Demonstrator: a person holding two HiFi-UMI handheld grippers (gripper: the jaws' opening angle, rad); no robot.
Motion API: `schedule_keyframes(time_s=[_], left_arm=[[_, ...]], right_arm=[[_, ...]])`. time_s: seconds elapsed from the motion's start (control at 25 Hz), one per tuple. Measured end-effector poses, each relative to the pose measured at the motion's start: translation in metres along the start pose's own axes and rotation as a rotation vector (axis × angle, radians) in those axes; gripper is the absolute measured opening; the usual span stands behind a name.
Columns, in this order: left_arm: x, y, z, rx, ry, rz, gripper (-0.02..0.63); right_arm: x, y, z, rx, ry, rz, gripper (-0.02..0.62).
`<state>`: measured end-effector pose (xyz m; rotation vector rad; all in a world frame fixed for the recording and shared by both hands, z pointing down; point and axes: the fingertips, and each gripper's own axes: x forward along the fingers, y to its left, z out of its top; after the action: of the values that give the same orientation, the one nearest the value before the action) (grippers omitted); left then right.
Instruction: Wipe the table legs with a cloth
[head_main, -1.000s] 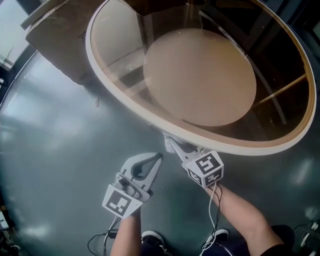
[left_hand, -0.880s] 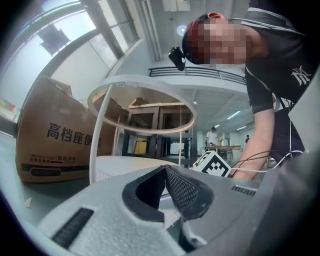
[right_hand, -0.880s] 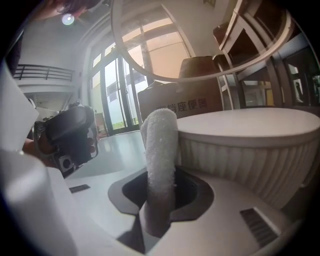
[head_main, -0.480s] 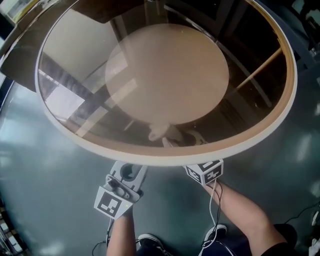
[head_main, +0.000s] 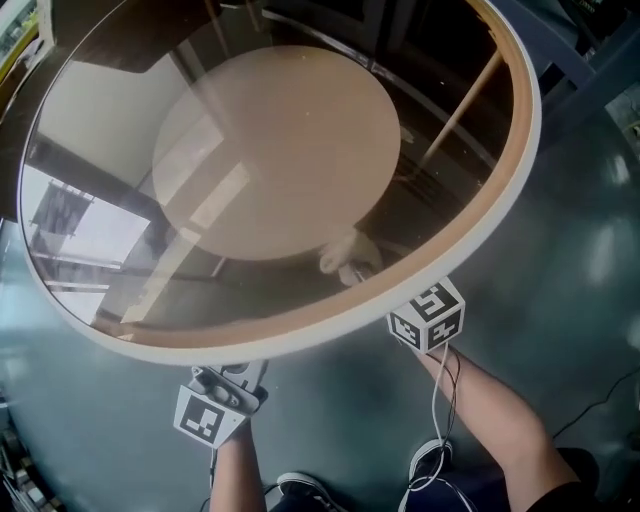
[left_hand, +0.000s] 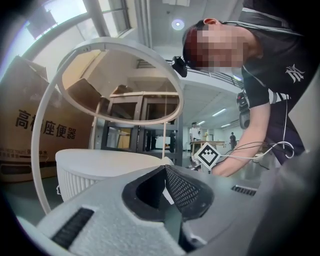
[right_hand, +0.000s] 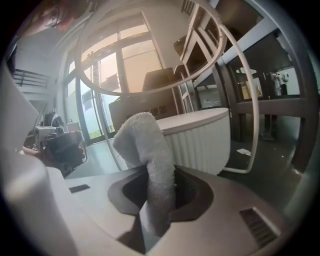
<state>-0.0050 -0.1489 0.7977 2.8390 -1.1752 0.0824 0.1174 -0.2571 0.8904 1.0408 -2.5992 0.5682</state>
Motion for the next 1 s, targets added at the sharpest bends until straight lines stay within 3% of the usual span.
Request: schedule_keyframes(time_s=[0.4, 0.56, 0.84, 1.0], left_arm=[[0.035, -0.025, 0.003, 0.0, 0.003, -0.072, 0.006], [0.021, -0.025, 0.003, 0.015, 0.029, -0.058, 0.006], [-0.003, -0.019, -0.002, 0.01, 0.049, -0.018, 0.006], [-0.015, -0.018, -0.001, 0.021, 0.063, -0.012, 0.005]], right_arm=[[-0.016, -0.08, 0.013, 0.021, -0.014, -0.083, 0.081], [-0.013, -0.107, 0.018, -0.03, 0.014, -0.13, 0.081], [-0.006, -0.177, 0.039, 0.018, 0.013, -0.273, 0.08], [-0.003, -0.184, 0.043, 0.035, 0.013, -0.288, 0.08]])
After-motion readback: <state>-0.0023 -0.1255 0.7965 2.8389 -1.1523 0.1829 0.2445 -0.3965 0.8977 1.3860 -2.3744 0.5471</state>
